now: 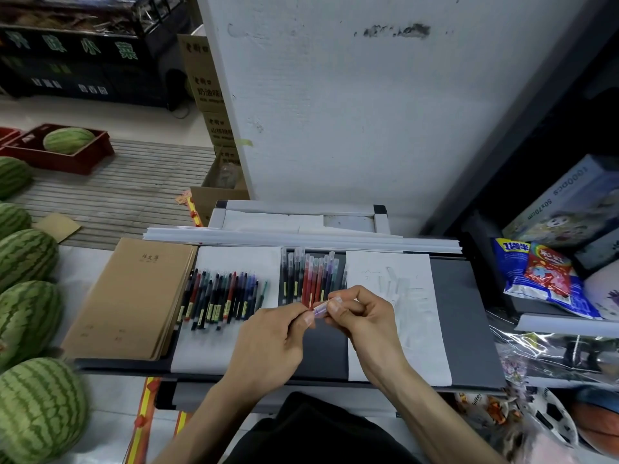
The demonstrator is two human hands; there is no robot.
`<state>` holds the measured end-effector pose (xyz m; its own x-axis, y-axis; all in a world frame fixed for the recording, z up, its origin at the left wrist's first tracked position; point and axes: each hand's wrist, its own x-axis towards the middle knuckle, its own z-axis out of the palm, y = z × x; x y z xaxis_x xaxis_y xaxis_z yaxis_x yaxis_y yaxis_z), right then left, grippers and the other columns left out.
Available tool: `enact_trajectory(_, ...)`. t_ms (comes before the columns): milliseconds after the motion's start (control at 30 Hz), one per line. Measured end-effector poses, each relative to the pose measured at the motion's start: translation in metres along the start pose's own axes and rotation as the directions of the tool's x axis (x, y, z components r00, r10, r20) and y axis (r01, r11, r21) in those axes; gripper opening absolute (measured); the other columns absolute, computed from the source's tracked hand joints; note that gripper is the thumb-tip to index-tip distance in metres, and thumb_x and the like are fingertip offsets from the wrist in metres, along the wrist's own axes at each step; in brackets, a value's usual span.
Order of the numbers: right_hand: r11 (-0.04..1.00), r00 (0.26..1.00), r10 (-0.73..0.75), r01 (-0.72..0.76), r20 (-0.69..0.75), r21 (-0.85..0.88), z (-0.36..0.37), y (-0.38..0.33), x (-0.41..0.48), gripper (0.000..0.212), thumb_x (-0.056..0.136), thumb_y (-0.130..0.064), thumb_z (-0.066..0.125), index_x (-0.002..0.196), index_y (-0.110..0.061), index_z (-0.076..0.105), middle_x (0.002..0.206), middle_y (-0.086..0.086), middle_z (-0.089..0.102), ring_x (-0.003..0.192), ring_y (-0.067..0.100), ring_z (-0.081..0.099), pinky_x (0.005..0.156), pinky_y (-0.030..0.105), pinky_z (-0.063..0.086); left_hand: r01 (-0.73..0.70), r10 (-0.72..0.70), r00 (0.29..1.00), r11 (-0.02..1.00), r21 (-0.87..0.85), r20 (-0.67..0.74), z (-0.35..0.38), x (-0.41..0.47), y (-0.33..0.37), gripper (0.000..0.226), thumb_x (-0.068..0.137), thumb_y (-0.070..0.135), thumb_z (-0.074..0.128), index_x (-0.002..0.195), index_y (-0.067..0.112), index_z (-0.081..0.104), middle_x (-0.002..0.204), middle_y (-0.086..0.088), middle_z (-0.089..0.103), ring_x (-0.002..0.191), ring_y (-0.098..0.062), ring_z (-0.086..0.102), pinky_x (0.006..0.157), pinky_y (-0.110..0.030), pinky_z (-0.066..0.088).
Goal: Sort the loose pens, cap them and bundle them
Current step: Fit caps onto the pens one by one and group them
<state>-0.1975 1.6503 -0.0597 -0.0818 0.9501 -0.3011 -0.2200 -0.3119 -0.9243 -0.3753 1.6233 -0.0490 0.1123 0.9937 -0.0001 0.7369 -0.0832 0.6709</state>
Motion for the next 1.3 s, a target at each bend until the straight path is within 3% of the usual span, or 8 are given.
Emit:
enact_trajectory(300, 0.996, 0.996, 0.075, -0.072, 0.043, -0.057, -0.016, 0.014, 0.017, 0.008, 0.101, -0.008, 0.066, 0.105, -0.003, 0.070, 0.094, 0.017, 0.079, 0.092, 0.029, 0.077, 0.080, 0.028, 0.059, 0.066, -0.052, 0.993, 0.989, -0.133, 0.106, 0.025, 0.012, -0.019, 0.022, 0.108, 0.038, 0.051, 0.093, 0.029, 0.065, 0.074, 0.008, 0.058, 0.067, -0.015, 0.053, 0.061, -0.034, 0.043)
enact_trajectory(400, 0.928, 0.992, 0.116, -0.128, -0.055, -0.349, -0.029, 0.031, 0.028, 0.013, 0.100, -0.027, 0.069, 0.110, -0.020, 0.073, 0.099, 0.002, 0.079, 0.086, 0.018, 0.076, 0.081, 0.030, 0.057, 0.139, -0.125, 0.986, 0.983, -0.121, 0.114, 0.037, 0.021, -0.034, 0.024, 0.106, 0.036, 0.056, 0.094, 0.022, 0.071, 0.083, 0.002, 0.059, 0.074, -0.015, 0.055, 0.069, -0.032, 0.045)
enact_trajectory(533, 0.452, 0.991, 0.025, -0.128, -0.131, -0.882, -0.070, 0.052, 0.033, 0.027, 0.098, -0.037, 0.063, 0.123, -0.027, 0.065, 0.114, -0.009, 0.070, 0.098, 0.012, 0.068, 0.085, 0.029, 0.054, 0.372, -0.368, 0.928, 0.920, -0.125, 0.053, 0.042, 0.041, -0.066, 0.030, 0.104, 0.030, 0.060, 0.083, 0.013, 0.072, 0.071, 0.001, 0.064, 0.061, -0.016, 0.054, 0.058, -0.027, 0.039)
enact_trajectory(600, 0.248, 0.988, -0.026, -0.139, -0.150, -0.959, -0.093, 0.059, 0.030, 0.030, 0.100, -0.033, 0.058, 0.129, -0.024, 0.061, 0.121, -0.004, 0.067, 0.104, 0.017, 0.066, 0.086, 0.034, 0.056, 0.447, -0.444, 0.894, 0.886, -0.121, 0.054, 0.041, 0.056, -0.076, 0.026, 0.103, 0.025, 0.061, 0.084, 0.013, 0.074, 0.071, 0.000, 0.069, 0.063, -0.014, 0.060, 0.059, -0.024, 0.042)
enact_trajectory(733, 0.047, 0.985, -0.024, -0.170, -0.171, -0.984, -0.126, 0.066, 0.025, 0.038, 0.101, -0.028, 0.051, 0.138, -0.019, 0.051, 0.126, 0.001, 0.059, 0.110, 0.020, 0.062, 0.080, 0.034, 0.057, 0.422, -0.411, 0.905, 0.901, -0.104, 0.107, 0.055, 0.093, -0.068, 0.027, 0.095, 0.019, 0.062, 0.070, 0.014, 0.069, 0.073, -0.013, 0.073, 0.062, -0.019, 0.059, 0.064, -0.024, 0.044)
enact_trajectory(867, -0.006, 0.993, 0.005, -0.119, -0.120, -0.993, -0.135, 0.073, 0.026, 0.040, 0.101, -0.029, 0.052, 0.140, -0.020, 0.044, 0.125, 0.001, 0.055, 0.112, 0.021, 0.060, 0.081, 0.032, 0.053, 0.343, -0.337, 0.930, 0.939, -0.016, 0.144, 0.083, 0.128, -0.043, 0.043, 0.089, 0.009, 0.063, 0.050, 0.016, 0.046, 0.049, -0.002, 0.049, 0.048, -0.016, 0.048, 0.049, -0.022, 0.039)
enact_trajectory(967, -0.023, 0.996, 0.012, -0.094, -0.094, -0.995, -0.135, 0.076, 0.031, 0.040, 0.101, -0.030, 0.056, 0.138, -0.021, 0.045, 0.124, 0.000, 0.054, 0.111, 0.020, 0.059, 0.084, 0.031, 0.052, 0.322, -0.327, 0.926, 0.945, 0.058, 0.189, 0.102, 0.143, -0.031, 0.041, 0.084, 0.001, 0.060, 0.049, 0.013, 0.042, 0.049, -0.004, 0.047, 0.049, -0.020, 0.052, 0.057, -0.030, 0.051)
enact_trajectory(1300, -0.072, 0.996, 0.006, -0.091, -0.092, -0.993, -0.130, 0.082, 0.040, 0.035, 0.101, -0.027, 0.051, 0.136, -0.023, 0.047, 0.121, 0.002, 0.057, 0.098, 0.026, 0.068, 0.068, 0.032, 0.045, 0.301, -0.332, 0.924, 0.938, 0.174, 0.188, 0.119, 0.165, -0.027, 0.013, 0.094, 0.009, 0.067, 0.084, 0.009, 0.058, 0.091, -0.014, 0.068, 0.087, -0.030, 0.069, 0.070, -0.038, 0.056)
